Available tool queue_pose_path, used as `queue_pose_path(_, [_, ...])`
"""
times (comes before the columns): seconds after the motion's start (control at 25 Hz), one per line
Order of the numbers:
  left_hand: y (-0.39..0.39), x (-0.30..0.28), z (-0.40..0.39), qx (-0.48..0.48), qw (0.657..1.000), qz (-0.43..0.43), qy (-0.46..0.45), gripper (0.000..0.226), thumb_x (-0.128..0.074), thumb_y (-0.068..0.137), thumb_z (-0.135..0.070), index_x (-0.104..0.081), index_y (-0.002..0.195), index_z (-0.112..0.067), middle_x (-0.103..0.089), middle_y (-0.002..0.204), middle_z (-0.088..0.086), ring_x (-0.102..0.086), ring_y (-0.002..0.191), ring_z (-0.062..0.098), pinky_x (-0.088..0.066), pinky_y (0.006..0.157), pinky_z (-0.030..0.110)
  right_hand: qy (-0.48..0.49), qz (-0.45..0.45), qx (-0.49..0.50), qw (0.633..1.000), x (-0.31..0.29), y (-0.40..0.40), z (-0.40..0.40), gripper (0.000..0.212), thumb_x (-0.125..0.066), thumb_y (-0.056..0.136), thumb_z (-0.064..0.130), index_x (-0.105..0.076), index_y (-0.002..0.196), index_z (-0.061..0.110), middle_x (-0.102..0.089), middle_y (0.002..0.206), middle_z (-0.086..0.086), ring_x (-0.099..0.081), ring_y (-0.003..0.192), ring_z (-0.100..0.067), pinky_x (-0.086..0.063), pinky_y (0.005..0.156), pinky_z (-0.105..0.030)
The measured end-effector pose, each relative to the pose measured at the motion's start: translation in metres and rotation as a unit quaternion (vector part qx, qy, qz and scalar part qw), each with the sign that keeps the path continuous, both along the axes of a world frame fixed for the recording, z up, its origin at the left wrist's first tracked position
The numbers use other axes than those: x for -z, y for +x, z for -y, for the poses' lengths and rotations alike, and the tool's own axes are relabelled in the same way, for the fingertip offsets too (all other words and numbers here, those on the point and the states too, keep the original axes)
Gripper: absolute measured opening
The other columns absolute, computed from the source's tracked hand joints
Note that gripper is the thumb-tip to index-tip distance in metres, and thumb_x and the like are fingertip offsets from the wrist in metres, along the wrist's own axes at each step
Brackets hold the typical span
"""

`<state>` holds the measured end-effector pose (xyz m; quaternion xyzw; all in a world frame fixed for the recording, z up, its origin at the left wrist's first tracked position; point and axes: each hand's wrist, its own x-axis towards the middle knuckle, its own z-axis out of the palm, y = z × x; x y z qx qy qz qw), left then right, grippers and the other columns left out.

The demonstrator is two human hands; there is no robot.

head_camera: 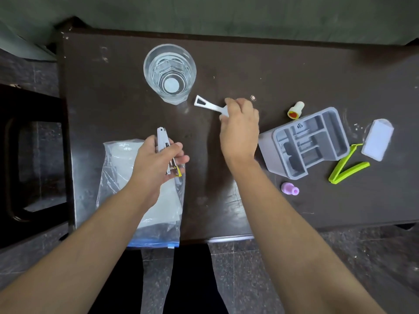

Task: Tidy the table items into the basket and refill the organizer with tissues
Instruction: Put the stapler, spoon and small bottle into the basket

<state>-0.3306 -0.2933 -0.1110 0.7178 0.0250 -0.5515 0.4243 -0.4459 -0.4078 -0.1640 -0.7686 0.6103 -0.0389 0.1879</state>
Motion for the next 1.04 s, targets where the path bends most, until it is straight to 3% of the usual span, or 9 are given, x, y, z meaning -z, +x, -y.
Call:
queue_pose_path(0.2, [-0.011,-0.007,-0.002,0.010,0.999,-0.013,-0.048,0.026,-0.072,0.080,-0.025,-0.054,0.098,-0.027,-0.064,0.072,-0.011,-0.058,0.053,0.005,-0.049,0.070,0.031,0.044,0.156,-0.027,0.986,-0.033,-0.008,-0.084,0.044,-0.063,0.086,0.016,-0.053,0.129,0.015,-0.059,0.125,-0.003,-0.052,0.111,-0.024,-0.036,0.092,-0.025])
queue_pose_path(0.32, [-0.019,-0.004,-0.002,-0.005,0.999,0.006,-0.053,0.026,-0.073,0.079,-0.015,-0.057,0.098,-0.023,-0.064,0.077,-0.001,-0.056,0.052,0.006,-0.048,0.062,0.025,0.037,0.194,-0.008,0.980,-0.040,-0.025,-0.113,0.040,-0.060,0.088,0.033,-0.057,0.124,0.015,-0.062,0.121,0.000,-0.054,0.111,-0.019,-0.038,0.093,-0.026])
queue_pose_path(0.4, [-0.020,-0.001,-0.006,0.003,0.999,0.024,-0.037,0.024,-0.074,0.078,-0.015,-0.057,0.094,-0.024,-0.060,0.087,0.005,-0.057,0.055,0.007,-0.049,0.061,0.023,-0.073,0.124,0.078,0.987,-0.035,-0.059,-0.117,0.034,-0.060,0.085,0.036,-0.065,0.112,0.016,-0.066,0.112,-0.002,-0.059,0.103,-0.021,-0.045,0.087,-0.035])
queue_pose_path(0.48, [-0.024,0.000,-0.012,0.016,0.999,0.022,-0.031,0.026,-0.075,0.077,-0.014,-0.058,0.093,-0.026,-0.058,0.091,0.004,-0.059,0.062,0.010,-0.049,0.063,0.023,-0.165,0.005,0.236,0.958,-0.027,-0.101,-0.117,0.030,-0.063,0.080,0.034,-0.069,0.104,0.018,-0.066,0.106,-0.006,-0.060,0.093,-0.031,-0.049,0.072,-0.041])
queue_pose_path(0.56, [-0.029,-0.001,-0.017,0.030,0.999,0.012,-0.034,0.030,-0.074,0.077,-0.011,-0.057,0.096,-0.025,-0.062,0.083,0.000,-0.059,0.070,0.014,-0.047,0.064,0.024,-0.153,-0.054,0.368,0.915,-0.021,-0.131,-0.114,0.040,-0.065,0.077,0.037,-0.065,0.112,0.017,-0.062,0.111,-0.010,-0.056,0.096,-0.036,-0.047,0.070,-0.045])
queue_pose_path(0.6, [-0.033,-0.002,-0.019,0.039,0.999,0.008,-0.034,0.032,-0.074,0.077,-0.009,-0.056,0.100,-0.023,-0.065,0.076,-0.004,-0.059,0.072,0.015,-0.046,0.064,0.025,-0.109,-0.057,0.389,0.913,-0.016,-0.139,-0.111,0.047,-0.066,0.078,0.039,-0.061,0.119,0.017,-0.059,0.116,-0.011,-0.054,0.101,-0.036,-0.046,0.073,-0.045])
queue_pose_path(0.72, [-0.041,-0.005,-0.024,0.070,0.997,0.008,-0.037,0.039,-0.072,0.078,-0.007,-0.054,0.111,-0.016,-0.071,0.066,-0.010,-0.061,0.071,0.012,-0.050,0.061,0.022,-0.014,0.003,0.364,0.931,-0.007,-0.144,-0.102,0.035,-0.061,0.088,0.032,-0.060,0.120,0.017,-0.056,0.120,-0.007,-0.055,0.104,-0.030,-0.039,0.073,-0.034])
queue_pose_path(0.88, [-0.036,-0.012,-0.025,0.092,0.995,0.003,-0.046,0.037,-0.073,0.079,-0.009,-0.056,0.112,-0.015,-0.071,0.069,-0.011,-0.062,0.065,0.006,-0.051,0.057,0.017,-0.024,0.059,0.429,0.901,-0.014,-0.121,-0.104,0.021,-0.057,0.092,0.031,-0.066,0.104,0.016,-0.060,0.106,-0.006,-0.060,0.090,-0.025,-0.030,0.067,-0.024])
queue_pose_path(1.04, [-0.007,-0.028,-0.028,0.106,0.992,0.035,-0.061,0.026,-0.072,0.080,-0.011,-0.056,0.097,-0.020,-0.068,0.083,0.002,-0.067,0.061,0.007,-0.047,0.053,0.021,-0.027,0.127,0.358,0.925,-0.041,-0.050,-0.138,0.016,-0.059,0.090,0.035,-0.067,0.095,0.021,-0.060,0.094,0.005,-0.060,0.082,-0.019,-0.029,0.064,-0.020])
